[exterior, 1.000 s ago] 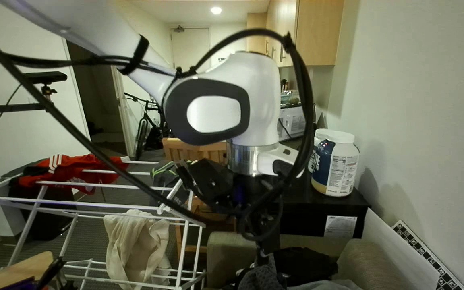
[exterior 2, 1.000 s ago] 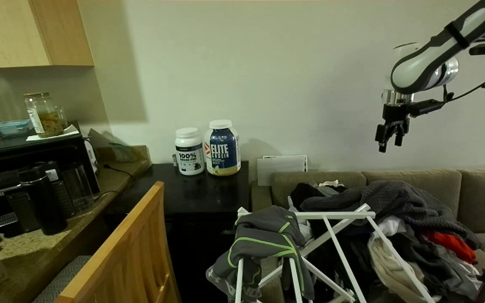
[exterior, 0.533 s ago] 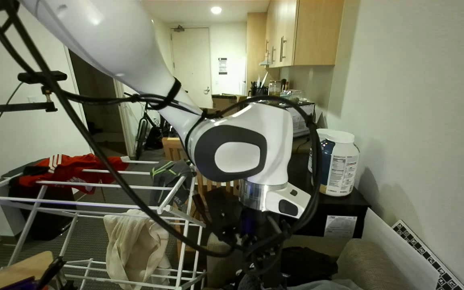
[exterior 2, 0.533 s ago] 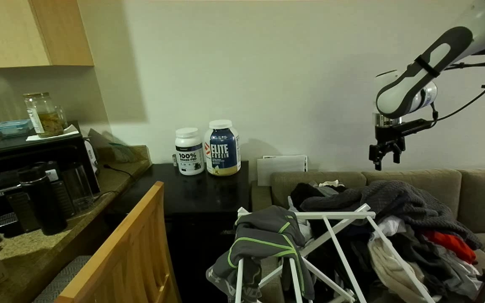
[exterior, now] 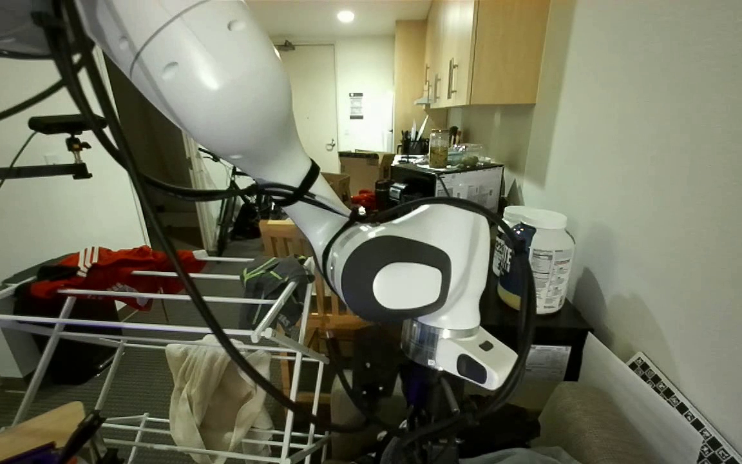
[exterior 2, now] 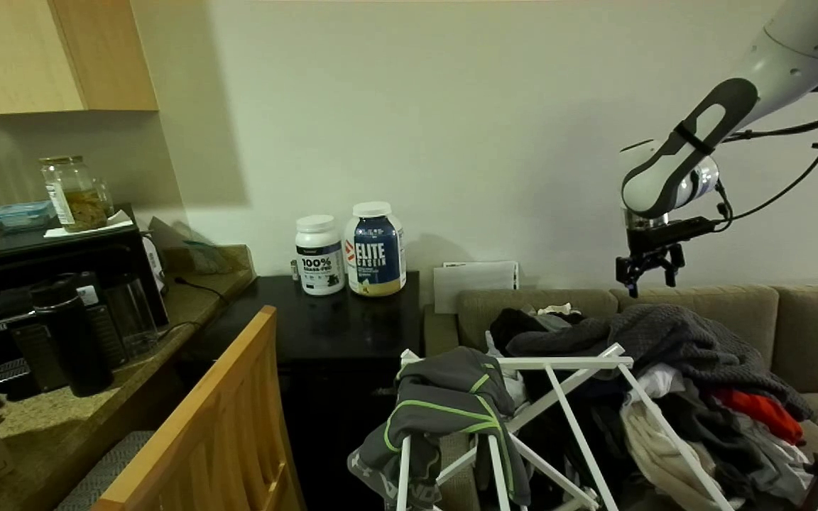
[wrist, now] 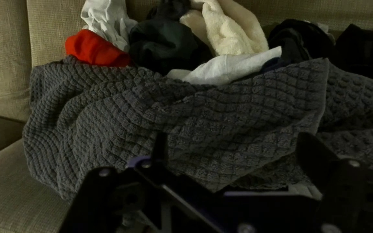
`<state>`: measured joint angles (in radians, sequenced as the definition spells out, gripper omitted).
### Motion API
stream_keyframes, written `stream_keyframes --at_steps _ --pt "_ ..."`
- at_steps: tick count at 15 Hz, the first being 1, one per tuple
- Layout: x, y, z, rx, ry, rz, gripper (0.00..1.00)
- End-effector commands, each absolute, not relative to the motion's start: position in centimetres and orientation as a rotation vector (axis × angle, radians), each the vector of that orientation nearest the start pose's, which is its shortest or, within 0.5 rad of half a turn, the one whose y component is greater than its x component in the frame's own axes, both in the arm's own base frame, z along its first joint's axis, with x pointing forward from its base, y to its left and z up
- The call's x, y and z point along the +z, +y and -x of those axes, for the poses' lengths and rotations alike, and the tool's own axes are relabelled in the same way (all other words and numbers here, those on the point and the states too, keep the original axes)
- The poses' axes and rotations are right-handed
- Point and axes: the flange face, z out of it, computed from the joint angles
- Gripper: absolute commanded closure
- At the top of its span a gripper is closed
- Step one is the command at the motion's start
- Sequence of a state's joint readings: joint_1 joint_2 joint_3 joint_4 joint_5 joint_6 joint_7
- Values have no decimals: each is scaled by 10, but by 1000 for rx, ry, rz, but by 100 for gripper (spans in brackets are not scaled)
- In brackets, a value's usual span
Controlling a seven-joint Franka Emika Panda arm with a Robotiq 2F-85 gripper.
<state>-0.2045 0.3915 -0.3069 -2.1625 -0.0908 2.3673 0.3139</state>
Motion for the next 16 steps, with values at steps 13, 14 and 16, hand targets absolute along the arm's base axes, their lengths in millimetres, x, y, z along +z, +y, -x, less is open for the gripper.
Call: stream_keyframes --at_steps 13,14,16 --pt "98 -351 -479 286 1628 3050 0" --pt "95 -351 -479 301 1625 3050 0" --pt "91 -351 -481 312 1618 3049 25"
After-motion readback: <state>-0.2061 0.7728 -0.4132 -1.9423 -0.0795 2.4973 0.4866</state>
